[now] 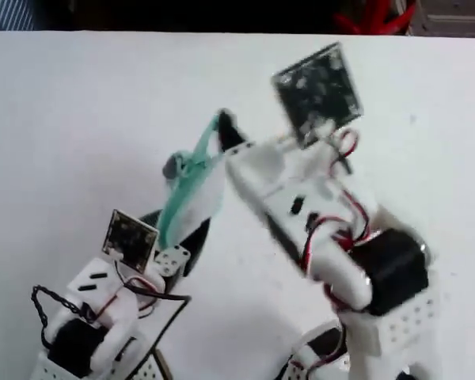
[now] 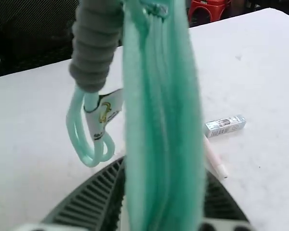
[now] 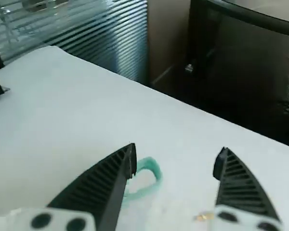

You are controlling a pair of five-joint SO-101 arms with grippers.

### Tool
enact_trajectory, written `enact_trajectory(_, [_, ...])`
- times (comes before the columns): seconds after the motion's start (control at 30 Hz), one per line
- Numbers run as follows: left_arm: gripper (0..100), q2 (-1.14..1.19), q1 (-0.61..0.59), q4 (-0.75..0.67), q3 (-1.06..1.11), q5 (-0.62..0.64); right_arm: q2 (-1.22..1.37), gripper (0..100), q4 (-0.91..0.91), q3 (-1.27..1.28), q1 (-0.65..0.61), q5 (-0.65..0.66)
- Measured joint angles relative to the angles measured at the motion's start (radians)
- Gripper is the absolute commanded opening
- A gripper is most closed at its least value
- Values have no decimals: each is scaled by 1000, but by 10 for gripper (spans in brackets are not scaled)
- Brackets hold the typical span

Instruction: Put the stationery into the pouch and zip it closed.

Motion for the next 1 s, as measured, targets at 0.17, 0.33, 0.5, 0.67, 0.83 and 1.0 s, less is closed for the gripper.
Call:
enact_trajectory(0.17, [180,0,-18,0,0,0,72,251,6,71,255,0])
enact_trajectory(0.33, [180,0,-91,0,-5,0,287,251,-87,204,358,-18])
enact_trajectory(0.5, [180,-2,-133,0,-31,0,583,251,-287,213,388,-196])
enact_trajectory(0.67, [180,-2,-133,0,-38,0,907,251,-405,80,428,-381])
enact_trajectory(0.83, [180,-2,-107,8,-49,0,1224,251,-356,-209,477,-405])
enact_trajectory(1.0, [180,-2,-54,8,-37,0,1511,251,-242,-548,477,-407])
